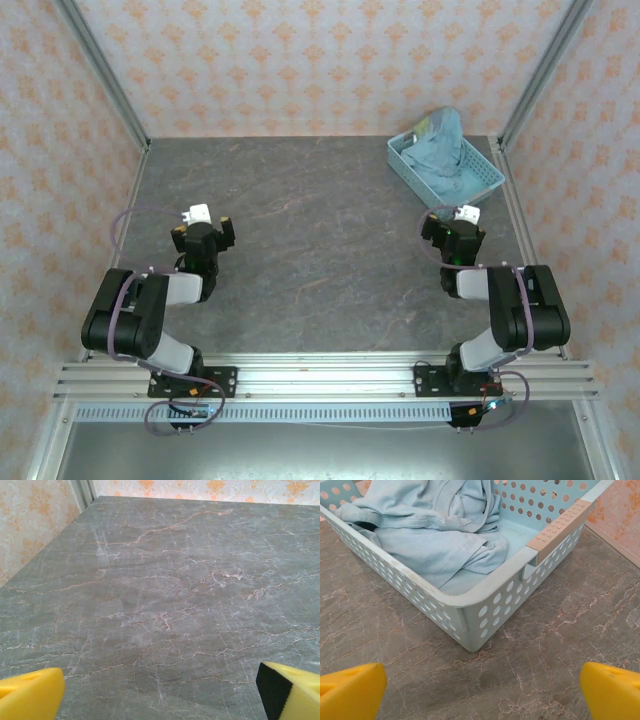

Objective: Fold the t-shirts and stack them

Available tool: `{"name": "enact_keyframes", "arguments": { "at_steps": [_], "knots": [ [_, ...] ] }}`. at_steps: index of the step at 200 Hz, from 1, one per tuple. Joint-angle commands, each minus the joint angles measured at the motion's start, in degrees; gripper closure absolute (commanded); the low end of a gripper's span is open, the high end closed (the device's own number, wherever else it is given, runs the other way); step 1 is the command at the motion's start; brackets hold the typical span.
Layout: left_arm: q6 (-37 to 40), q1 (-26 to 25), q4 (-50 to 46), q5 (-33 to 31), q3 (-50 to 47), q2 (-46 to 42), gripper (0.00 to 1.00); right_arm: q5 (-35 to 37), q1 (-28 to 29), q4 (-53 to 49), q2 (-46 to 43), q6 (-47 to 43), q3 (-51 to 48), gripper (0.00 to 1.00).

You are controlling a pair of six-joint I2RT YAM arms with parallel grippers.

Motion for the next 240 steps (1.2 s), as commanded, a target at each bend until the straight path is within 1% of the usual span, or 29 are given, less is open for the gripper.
{"name": "enact_keyframes", "arguments": {
  "at_steps": [1,91,98,102,109,122,129,137,148,154,156,160,163,167,173,176,179,181,187,192,200,208,222,234,240],
  "knots": [
    [0.74,-0.29,0.32,-1.91,0.83,-0.17,0.0,-0.43,0.0,0.42,0.19,-0.46,0.7,0.01],
    [0.71,-0.29,0.4,-1.88,0.84,-0.17,0.0,-0.53,-0.03,0.42,0.12,-0.46,0.59,0.01],
    [0.97,-0.3,0.7,-1.6,0.79,-0.43,0.0,0.29,0.02,1.22,-0.5,-0.19,0.42,0.01],
    [1.06,-0.34,-0.93,-1.29,1.25,-1.38,0.0,1.62,0.27,0.96,-1.52,-0.2,0.47,0.01],
    [1.81,-0.72,-6.0,-0.81,2.78,-4.04,0.0,5.19,0.92,-4.3,-4.89,0.27,1.92,0.01],
    [2.33,-2.59,-13.96,-5.54,5.59,-9.07,0.0,9.57,1.29,-15.78,-11.1,1.96,6.09,0.01],
    [2.52,-3.67,-14.24,-7.66,5.31,-12.02,0.0,11.64,1.19,-19.35,-14.31,5.01,7.88,0.01],
    [2.48,-4.73,-13.28,-9.86,4.84,-15.54,0.0,12.23,1.18,-21.23,-17.51,6.63,9.76,0.01],
    [0.98,-5.66,-15.27,-12.53,7.08,-19.12,0.0,15.21,1.19,-26.6,-20.29,12.07,14.76,0.01],
    [-3.17,-5.82,-20.63,-15.62,10.58,-20.41,0.0,17.41,1.06,-32.2,-20.52,16.89,18.89,0.01],
    [-5.59,-5.78,-22.89,-16.82,12.06,-20.63,0.0,17.77,0.95,-34.54,-20.31,18.58,20.61,0.01],
    [-10.87,-5.62,-30.18,-19.43,16.02,-20.89,0.0,17.09,0.52,-39.85,-19.72,21.45,24.0,0.01],
    [-14.87,-5.39,-38.34,-20.27,19.87,-20.87,0.0,15.59,0.01,-44.38,-19.45,23.17,26.78,0.01],
    [-19.28,-4.62,-49.49,-19.43,25.57,-20.45,0.0,14.07,-0.53,-50.99,-17.9,25.4,30.55,0.01],
    [-26.79,-3.73,-64.99,-20.01,33.77,-18.72,0.0,15.14,-0.78,-60.81,-15.92,30.78,36.48,0.01],
    [-30.15,-3.56,-70.25,-21.99,37.39,-17.64,0.0,15.62,-0.99,-64.14,-14.85,32.93,38.71,0.01],
    [-33.13,-3.36,-73.72,-23.13,40.03,-16.19,0.0,14.18,-1.5,-65.43,-13.7,33.51,40.23,0.01],
    [-34.39,-2.93,-75.43,-22.72,41.35,-15.23,0.0,12.08,-2.04,-65.5,-13.0,33.26,41.02,0.01],
    [-34.04,-1.36,-77.42,-16.23,45.18,-12.72,0.0,5.01,-3.91,-64.82,-10.7,32.37,43.08,0.01],
    [-33.98,-0.32,-78.3,-11.38,47.77,-10.69,0.0,1.01,-5.06,-64.48,-8.72,32.46,44.83,0.0],
    [-33.83,-0.3,-78.54,-6.1,50.98,-7.96,0.0,-0.68,-5.49,-65.17,-5.18,32.87,47.94,0.02],
    [-32.88,-1.25,-76.7,-1.44,52.79,-6.14,0.0,-1.78,-5.79,-67.01,-0.92,33.51,51.78,0.02],
    [-31.82,-3.34,-73.53,6.75,55.41,-3.38,0.06,-7.26,-6.95,-71.1,7.57,33.92,59.77,0.09],
    [-31.57,-6.06,-74.26,10.1,58.99,-0.7,0.08,-11.28,-7.3,-73.96,14.67,34.25,66.2,0.1],
    [-31.03,-7.36,-74.5,12.08,60.56,0.53,0.11,-12.99,-7.34,-74.88,17.58,34.3,69.11,0.1]
  ]
}}
